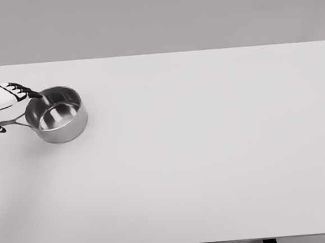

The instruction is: Rotate pot handle

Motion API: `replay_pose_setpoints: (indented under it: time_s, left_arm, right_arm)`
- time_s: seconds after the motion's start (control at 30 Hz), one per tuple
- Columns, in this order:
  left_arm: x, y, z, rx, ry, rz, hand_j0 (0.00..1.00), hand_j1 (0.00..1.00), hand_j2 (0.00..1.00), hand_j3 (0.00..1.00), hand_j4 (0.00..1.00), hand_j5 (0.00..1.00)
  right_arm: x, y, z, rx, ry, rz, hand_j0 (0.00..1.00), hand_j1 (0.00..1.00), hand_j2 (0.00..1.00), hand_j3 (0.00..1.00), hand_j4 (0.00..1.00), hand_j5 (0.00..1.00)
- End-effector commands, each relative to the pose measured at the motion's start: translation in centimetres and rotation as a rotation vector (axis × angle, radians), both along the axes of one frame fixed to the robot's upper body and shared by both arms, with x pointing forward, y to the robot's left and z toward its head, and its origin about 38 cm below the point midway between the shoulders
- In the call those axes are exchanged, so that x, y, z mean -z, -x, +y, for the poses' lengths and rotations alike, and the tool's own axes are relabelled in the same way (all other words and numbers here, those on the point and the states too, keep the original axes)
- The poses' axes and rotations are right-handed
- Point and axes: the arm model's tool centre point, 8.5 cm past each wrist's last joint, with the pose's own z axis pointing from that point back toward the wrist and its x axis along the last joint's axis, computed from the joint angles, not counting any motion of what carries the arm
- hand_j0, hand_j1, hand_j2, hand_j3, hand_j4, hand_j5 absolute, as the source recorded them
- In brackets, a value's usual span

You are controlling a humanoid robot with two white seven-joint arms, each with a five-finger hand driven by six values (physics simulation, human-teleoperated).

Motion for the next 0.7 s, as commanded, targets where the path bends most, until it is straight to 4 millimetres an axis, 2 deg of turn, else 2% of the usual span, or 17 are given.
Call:
replay_pose_setpoints:
  time_s: [0.0, 0.33, 0.47, 0.67]
  left_arm:
    - [0.2, -0.1, -0.3, 0.007, -0.008, -0.002, 1.00, 1.00, 1.00, 1.00, 1.00, 1.00]
    - [-0.4, -0.7, -0.8, 0.026, -0.049, -0.036, 1.00, 1.00, 1.00, 1.00, 1.00, 1.00]
    - [-0.1, -0.9, -1.2, 0.043, -0.089, -0.043, 1.00, 1.00, 1.00, 1.00, 1.00, 1.00]
    - [-1.1, -1.1, -1.8, 0.058, -0.078, -0.068, 1.00, 1.00, 1.00, 1.00, 1.00, 1.00]
  right_arm:
    - [0.0, 0.0, 0.0, 0.000, 0.000, 0.000, 1.00, 1.00, 1.00, 1.00, 1.00, 1.00]
    - [0.0, 0.0, 0.0, 0.000, 0.000, 0.000, 1.00, 1.00, 1.00, 1.00, 1.00, 1.00]
    - [0.0, 0.0, 0.0, 0.000, 0.000, 0.000, 1.00, 1.00, 1.00, 1.00, 1.00, 1.00]
    - [0.0, 0.0, 0.0, 0.000, 0.000, 0.000, 1.00, 1.00, 1.00, 1.00, 1.00, 1.00]
